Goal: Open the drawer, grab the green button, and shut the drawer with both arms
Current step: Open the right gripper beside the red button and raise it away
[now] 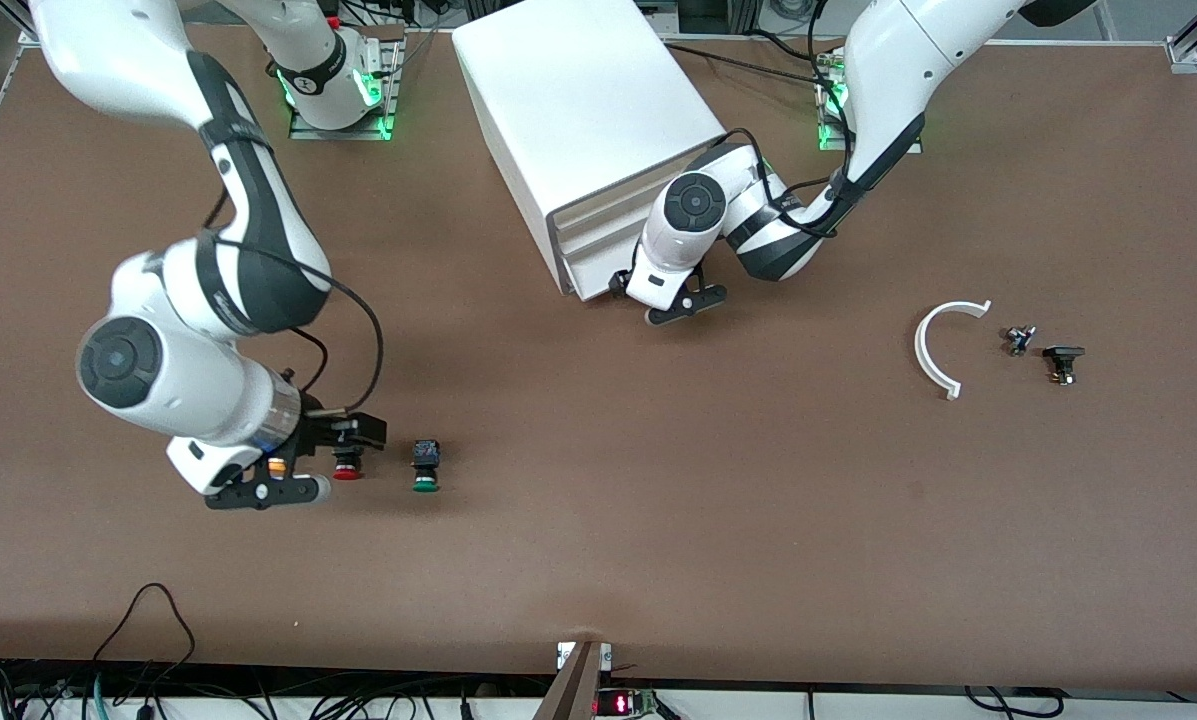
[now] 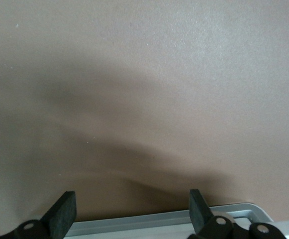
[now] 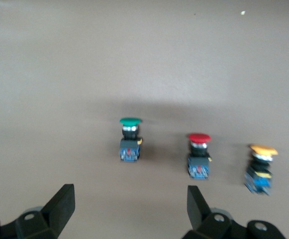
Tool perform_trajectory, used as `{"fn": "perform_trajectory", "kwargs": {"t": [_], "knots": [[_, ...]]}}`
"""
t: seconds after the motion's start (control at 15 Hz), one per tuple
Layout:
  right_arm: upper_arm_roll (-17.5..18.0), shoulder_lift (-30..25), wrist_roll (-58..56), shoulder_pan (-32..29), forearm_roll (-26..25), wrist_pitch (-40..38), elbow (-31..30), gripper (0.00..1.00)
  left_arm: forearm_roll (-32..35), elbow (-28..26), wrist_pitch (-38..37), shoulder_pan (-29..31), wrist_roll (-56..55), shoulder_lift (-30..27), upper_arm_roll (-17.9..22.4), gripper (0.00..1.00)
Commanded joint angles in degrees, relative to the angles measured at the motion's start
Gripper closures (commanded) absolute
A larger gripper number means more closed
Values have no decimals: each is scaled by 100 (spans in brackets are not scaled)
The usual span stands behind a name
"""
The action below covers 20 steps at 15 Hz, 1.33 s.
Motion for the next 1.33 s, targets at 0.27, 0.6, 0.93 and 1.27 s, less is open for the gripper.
{"fn": "perform_trajectory", "kwargs": {"t": [0.27,0.6,0.93,1.27], "knots": [[-103,-1174,16,-297,-74,-732,-207,0,-16,-53,-113,-216,-431,17,-274,0],[-86,-2060,16,-746,-74,-1137,-785,0,-16,-44,-201,-216,-431,17,-310,0],[-112,-3221,16,-808,-91,-1049,-1928,0,-16,236,-805,-32,-177,-132,-310,0],[-313,-3855,-36,-738,-91,-970,-2597,0,-16,1412,-2702,328,876,-220,-310,0]]}}
